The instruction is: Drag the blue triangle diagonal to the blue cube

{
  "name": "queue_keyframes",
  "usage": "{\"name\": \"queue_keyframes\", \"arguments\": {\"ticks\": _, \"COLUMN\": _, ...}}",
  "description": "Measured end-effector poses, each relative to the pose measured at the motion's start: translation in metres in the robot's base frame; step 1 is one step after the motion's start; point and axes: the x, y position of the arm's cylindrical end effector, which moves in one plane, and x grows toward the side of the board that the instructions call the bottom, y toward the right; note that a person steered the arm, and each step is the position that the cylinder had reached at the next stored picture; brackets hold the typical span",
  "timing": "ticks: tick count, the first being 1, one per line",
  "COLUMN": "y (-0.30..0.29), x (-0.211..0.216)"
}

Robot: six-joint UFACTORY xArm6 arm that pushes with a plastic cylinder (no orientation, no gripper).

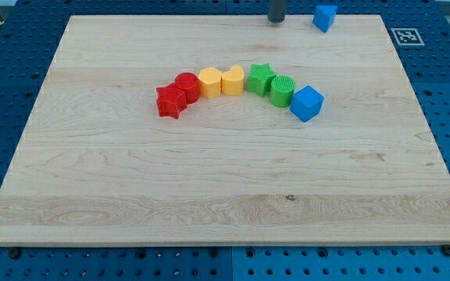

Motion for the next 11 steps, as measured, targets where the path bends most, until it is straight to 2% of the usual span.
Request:
{"name": "queue_keyframes", "arguments": {"ticks": 3, "y": 0.105, "x": -0.002}}
{"name": "queue_keyframes", "arguments": {"ticks": 6, "y": 0.152, "x": -0.002}}
{"name": "queue_keyframes", "arguments": {"ticks": 7, "y": 0.153, "x": 0.012}}
{"name": "queue_keyframes", "arguments": {"ticks": 10, "y": 0.161, "x": 0.140}}
{"name": "queue_keyframes", "arguments": {"ticks": 11, "y": 0.174, "x": 0.156}}
